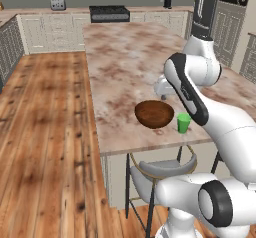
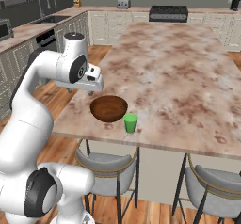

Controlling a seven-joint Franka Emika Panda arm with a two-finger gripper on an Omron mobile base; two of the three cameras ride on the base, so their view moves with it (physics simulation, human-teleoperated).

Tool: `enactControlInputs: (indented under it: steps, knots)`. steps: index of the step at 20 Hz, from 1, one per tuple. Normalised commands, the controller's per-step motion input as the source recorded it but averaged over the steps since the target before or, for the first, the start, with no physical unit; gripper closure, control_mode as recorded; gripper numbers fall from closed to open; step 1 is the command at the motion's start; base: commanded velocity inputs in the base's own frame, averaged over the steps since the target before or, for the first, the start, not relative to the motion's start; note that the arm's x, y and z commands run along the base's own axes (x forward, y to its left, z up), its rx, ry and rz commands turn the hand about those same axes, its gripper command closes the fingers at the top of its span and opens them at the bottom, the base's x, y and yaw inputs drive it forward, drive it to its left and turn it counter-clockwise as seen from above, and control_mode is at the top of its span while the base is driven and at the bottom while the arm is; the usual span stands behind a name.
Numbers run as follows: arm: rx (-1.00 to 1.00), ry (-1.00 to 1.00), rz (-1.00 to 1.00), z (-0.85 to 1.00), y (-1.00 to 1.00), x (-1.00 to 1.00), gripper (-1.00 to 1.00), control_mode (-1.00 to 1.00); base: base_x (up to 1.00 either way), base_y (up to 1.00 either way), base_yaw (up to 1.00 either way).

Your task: Place the cup inside the bowl on the dining table and move the bowl to any counter.

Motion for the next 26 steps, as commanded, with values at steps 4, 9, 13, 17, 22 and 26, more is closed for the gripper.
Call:
enactControlInputs:
  steps: [4,9,13,17,22,26]
  knots:
    - [0.03,0.0,0.0,0.0,-0.06,0.0,-1.0,-1.0,0.0,0.0,0.0]
    - [0.0,0.0,0.0,0.0,0.0,0.0,-1.0,-1.0,0.0,0.0,0.0]
    - [0.0,0.0,0.0,0.0,0.0,0.0,-1.0,-1.0,0.0,0.0,0.0]
    - [0.0,0.01,0.0,0.0,0.0,0.0,-1.0,-1.0,0.0,0.0,0.0]
    - [0.0,0.0,0.0,0.0,0.0,0.0,-1.0,-1.0,0.0,0.0,0.0]
    - [0.0,0.0,0.0,0.0,0.0,0.0,-1.0,-1.0,0.0,0.0,0.0]
